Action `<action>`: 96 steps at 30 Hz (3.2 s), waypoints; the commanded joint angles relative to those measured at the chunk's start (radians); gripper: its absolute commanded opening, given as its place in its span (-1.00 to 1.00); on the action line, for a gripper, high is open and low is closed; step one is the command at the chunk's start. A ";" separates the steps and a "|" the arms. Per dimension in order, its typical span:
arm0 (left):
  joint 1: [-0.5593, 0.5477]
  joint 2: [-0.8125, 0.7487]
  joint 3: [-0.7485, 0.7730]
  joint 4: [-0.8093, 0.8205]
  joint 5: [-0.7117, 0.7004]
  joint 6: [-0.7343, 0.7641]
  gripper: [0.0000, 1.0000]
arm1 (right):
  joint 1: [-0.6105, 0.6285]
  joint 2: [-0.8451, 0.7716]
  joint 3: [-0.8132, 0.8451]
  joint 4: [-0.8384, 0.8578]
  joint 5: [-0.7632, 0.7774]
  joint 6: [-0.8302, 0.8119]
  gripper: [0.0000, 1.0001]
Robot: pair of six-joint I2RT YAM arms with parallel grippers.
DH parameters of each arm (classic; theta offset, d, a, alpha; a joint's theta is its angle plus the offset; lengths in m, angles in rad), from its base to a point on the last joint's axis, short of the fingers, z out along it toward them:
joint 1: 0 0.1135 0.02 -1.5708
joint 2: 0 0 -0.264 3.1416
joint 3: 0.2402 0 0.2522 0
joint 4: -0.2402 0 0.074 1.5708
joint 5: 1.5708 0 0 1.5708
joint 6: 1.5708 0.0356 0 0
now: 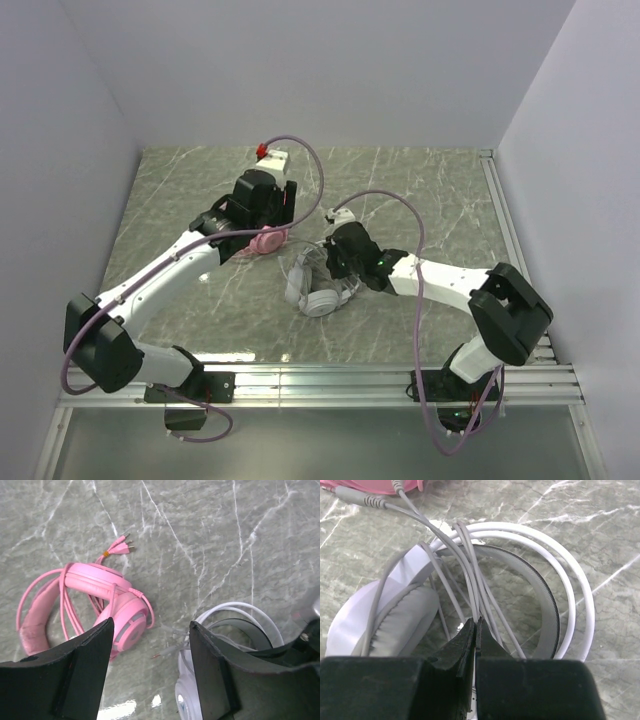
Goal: Wrap the headphones
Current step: Wrap the headphone cable with the right arm, then grab headphones with the right arm
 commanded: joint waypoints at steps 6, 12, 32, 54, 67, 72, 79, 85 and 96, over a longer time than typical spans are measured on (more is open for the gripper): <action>-0.001 -0.063 -0.166 0.130 0.171 -0.070 0.29 | -0.002 0.053 0.102 -0.021 -0.016 -0.028 -1.00; -0.001 -0.020 -0.240 0.229 0.226 -0.110 0.23 | -0.002 0.078 0.097 -0.007 -0.033 -0.025 -1.00; 0.001 0.196 -0.292 0.448 0.302 -0.182 0.11 | -0.001 0.078 0.063 0.013 -0.028 -0.031 -1.00; 0.001 0.221 -0.439 0.655 0.302 -0.322 0.03 | -0.002 0.078 0.050 0.042 -0.028 -0.028 -1.00; 0.004 0.226 -0.508 0.756 0.315 -0.374 0.03 | -0.004 0.087 0.050 0.043 -0.023 -0.025 -1.00; 0.002 0.229 -0.556 0.827 0.321 -0.411 0.03 | -0.005 0.087 0.050 0.047 -0.028 -0.019 -1.00; 0.002 0.235 -0.577 0.856 0.312 -0.421 0.02 | -0.011 0.050 0.051 0.037 -0.031 -0.011 -0.68; 0.002 0.229 -0.584 0.872 0.312 -0.426 0.01 | -0.034 -0.033 0.037 0.024 -0.033 -0.001 -0.46; 0.002 0.223 -0.613 0.914 0.318 -0.440 0.00 | -0.128 -0.249 -0.073 -0.084 -0.039 0.126 0.34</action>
